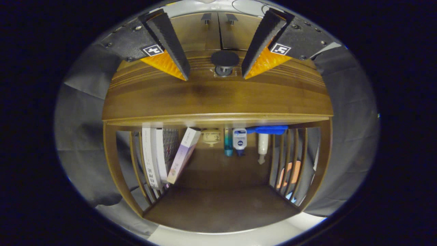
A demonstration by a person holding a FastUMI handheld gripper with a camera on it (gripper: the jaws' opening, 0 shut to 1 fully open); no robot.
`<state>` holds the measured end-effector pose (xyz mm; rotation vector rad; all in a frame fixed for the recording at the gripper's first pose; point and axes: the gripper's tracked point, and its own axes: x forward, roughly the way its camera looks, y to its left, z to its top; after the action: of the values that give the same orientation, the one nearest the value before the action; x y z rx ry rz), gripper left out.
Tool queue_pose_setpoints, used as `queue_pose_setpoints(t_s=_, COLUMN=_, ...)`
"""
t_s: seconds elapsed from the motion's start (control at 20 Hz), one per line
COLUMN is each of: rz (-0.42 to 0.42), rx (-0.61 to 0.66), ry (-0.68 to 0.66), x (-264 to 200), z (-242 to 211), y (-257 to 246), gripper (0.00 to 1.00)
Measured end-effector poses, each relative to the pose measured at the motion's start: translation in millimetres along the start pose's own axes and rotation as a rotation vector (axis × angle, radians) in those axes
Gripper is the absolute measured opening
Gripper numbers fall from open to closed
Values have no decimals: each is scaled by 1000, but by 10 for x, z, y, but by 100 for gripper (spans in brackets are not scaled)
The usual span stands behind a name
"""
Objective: Pull open the drawer, take out the items inside it, and place them on the countertop above the cabinet.
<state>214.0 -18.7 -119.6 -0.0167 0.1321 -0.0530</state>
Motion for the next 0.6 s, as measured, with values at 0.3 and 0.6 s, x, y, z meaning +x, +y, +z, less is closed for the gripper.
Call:
queue_pose_setpoints(t_s=0.3, rz=14, rx=28, ry=31, x=69, z=-87, y=28, gripper=86)
queue_pose_setpoints(t_s=0.6, rz=37, rx=32, ry=40, x=40, z=-95, y=123, gripper=47)
